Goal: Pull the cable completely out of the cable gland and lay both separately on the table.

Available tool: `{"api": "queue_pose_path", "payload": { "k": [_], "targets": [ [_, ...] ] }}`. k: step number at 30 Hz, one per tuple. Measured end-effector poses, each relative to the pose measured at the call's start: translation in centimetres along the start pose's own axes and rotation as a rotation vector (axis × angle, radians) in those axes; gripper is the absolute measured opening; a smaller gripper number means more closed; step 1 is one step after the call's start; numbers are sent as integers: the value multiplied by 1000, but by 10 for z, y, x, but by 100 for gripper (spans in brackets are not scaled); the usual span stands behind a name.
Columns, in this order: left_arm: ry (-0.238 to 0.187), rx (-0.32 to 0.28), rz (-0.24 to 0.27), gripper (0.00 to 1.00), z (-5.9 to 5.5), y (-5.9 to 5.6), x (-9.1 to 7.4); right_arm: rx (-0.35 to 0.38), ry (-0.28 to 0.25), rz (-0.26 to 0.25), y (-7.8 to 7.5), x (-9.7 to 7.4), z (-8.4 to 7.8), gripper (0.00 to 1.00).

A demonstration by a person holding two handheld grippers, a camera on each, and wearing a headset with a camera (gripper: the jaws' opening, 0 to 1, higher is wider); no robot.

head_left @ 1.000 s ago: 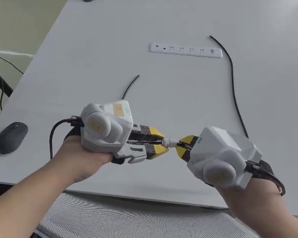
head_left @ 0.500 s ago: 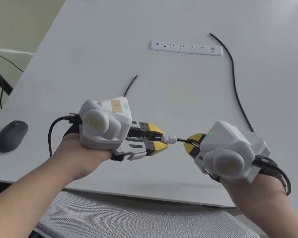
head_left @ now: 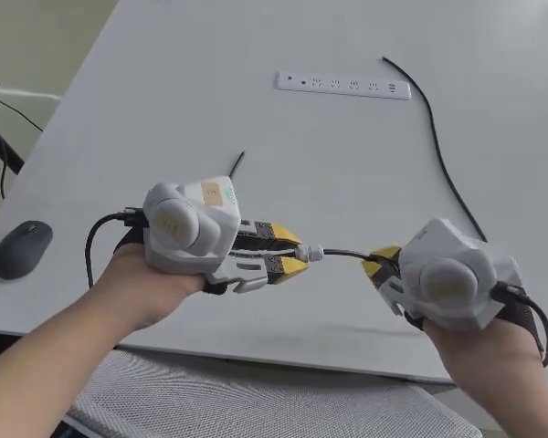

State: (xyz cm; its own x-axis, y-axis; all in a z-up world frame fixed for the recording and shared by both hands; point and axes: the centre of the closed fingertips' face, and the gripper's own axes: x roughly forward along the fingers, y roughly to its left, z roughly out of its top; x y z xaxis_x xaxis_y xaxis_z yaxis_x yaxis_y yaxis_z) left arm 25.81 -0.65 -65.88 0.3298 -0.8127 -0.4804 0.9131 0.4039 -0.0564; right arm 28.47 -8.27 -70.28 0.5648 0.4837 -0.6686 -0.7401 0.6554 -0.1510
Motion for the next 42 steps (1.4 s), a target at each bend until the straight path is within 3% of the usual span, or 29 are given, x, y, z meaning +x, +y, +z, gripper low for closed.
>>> {"api": "queue_pose_path", "payload": {
  "k": [11,14,18,26,31,38,42],
  "targets": [
    [8,15,7,15,-2,-3,0,180,32,-58,-14,4,-36,0],
    [12,17,7,15,-4,-5,1,283,52,-53,-13,8,-50,0],
    [29,26,3,15,-9,-7,2,273,64,-51,-11,11,-58,0],
    [26,25,12,15,-8,-5,1,235,48,-56,-10,7,-52,0],
    [21,20,23,15,-7,-2,-2,110,34,-57,-11,2,-47,1],
    [20,17,28,15,-7,1,-3,56,25,-51,-7,-5,-43,2],
    [28,13,24,15,-8,0,-3,-9,20,-47,-6,-12,-33,9]
  ]
}}
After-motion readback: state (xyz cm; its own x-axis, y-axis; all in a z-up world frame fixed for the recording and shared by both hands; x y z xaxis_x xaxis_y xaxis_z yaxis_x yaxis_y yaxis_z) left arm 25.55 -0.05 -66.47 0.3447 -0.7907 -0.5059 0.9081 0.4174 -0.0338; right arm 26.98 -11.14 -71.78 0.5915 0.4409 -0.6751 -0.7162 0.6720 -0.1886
